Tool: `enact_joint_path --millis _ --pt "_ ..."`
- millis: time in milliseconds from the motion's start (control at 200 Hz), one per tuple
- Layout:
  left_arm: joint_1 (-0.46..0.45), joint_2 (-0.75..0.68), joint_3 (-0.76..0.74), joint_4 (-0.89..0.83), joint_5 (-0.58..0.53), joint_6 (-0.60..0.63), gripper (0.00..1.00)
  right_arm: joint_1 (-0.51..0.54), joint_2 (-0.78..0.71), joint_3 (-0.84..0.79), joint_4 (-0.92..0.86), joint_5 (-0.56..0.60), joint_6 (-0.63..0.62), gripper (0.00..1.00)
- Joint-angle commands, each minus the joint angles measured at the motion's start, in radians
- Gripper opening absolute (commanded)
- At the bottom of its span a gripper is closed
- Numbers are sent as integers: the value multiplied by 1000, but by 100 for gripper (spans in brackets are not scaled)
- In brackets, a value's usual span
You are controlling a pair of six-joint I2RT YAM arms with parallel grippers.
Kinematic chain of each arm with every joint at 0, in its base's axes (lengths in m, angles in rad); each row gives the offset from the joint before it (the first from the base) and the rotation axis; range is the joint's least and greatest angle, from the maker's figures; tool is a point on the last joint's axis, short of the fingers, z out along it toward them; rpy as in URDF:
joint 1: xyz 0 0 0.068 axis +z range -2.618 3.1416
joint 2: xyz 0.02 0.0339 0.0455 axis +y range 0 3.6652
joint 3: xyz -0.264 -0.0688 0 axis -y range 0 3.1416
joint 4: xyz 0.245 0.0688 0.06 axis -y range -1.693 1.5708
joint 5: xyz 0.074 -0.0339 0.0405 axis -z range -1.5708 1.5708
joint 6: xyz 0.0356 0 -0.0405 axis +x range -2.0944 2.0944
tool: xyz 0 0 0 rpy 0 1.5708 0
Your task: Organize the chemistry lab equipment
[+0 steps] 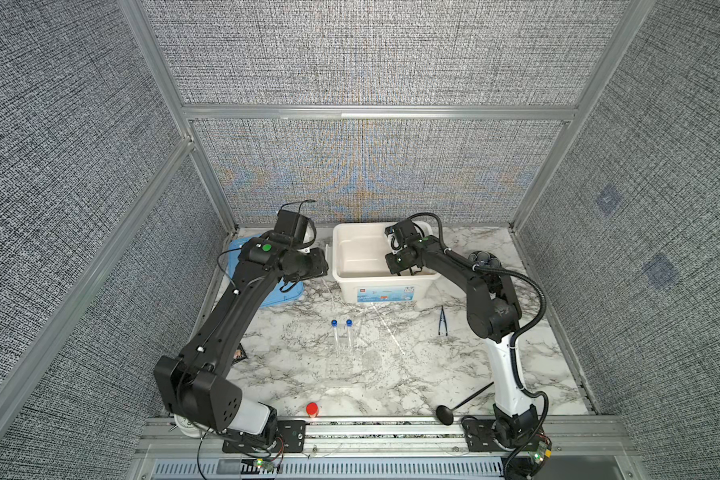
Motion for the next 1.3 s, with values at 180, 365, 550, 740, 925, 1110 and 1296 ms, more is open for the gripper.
enact_joint_path --millis 180,365,550,740,925,1110,1296 --pt "9 -192 -72 8 -132 -26 59 5 11 59 -64 42 24 19" --pt "9 -276 -52 17 -163 -12 63 10 -48 101 -75 29 32 29" --pt "10 -342 -79 64 -185 23 69 30 -206 116 -76 -60 17 30" --pt "10 -382 -155 99 -237 9 70 80 -444 9 -81 -43 -37 32" --pt "12 -394 -238 160 -260 -2 70 163 -676 -240 -78 -35 -55 32" --pt "20 -389 -290 202 -266 -13 71 296 -769 -413 -167 18 23 32" --pt "38 -377 -337 207 -260 -35 73 384 -812 -557 -252 115 233 35"
